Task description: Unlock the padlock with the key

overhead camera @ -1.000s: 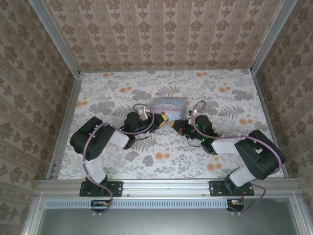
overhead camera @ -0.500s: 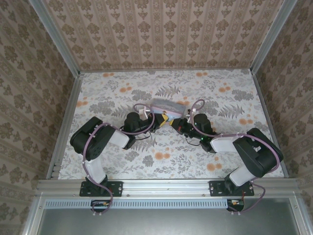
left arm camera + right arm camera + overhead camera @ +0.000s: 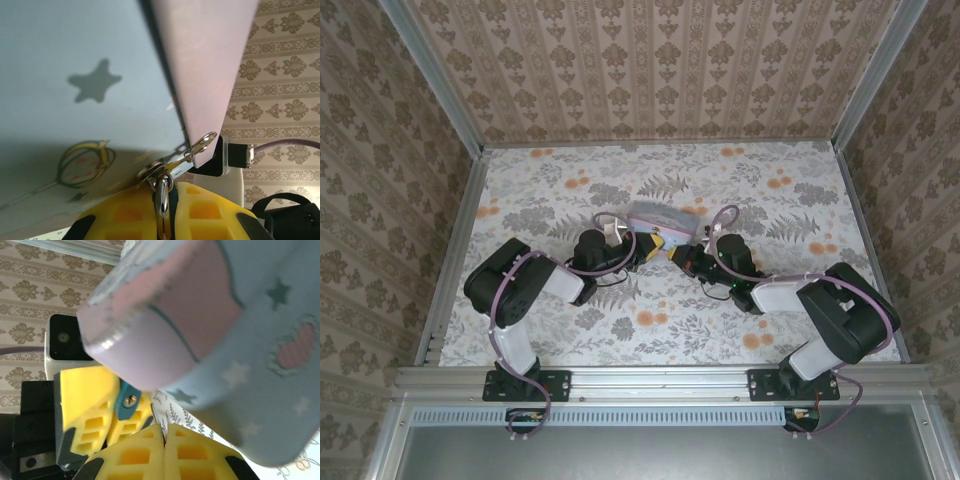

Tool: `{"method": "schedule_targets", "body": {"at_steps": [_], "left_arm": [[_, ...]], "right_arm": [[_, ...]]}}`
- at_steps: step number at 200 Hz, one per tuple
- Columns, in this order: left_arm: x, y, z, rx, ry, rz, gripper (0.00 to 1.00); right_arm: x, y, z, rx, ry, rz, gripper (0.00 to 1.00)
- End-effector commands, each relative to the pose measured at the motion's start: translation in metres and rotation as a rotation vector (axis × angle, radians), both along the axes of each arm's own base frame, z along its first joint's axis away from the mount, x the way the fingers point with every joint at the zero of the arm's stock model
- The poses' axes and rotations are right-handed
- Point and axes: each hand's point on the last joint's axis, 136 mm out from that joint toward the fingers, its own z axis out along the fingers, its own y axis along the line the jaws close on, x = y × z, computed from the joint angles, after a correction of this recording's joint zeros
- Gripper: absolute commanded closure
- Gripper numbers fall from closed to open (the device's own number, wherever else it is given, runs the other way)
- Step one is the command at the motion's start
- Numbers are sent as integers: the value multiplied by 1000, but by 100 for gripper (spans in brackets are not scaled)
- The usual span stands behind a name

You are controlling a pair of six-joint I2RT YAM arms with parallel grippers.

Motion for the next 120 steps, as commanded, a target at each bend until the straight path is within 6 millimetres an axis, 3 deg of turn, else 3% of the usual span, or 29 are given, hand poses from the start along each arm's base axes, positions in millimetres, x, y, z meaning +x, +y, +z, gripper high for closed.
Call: {"method": "schedule_targets", "body": {"at_steps": [1,120], "left_arm": [[-3,-3,14,-33,-74,-24,100],[-4,-2,11,-27,-72,-23,100]], "right_arm": [[-4,-7,0,-11,0,-18,100],[5,-1,19,2,-36,-17,100]]}}
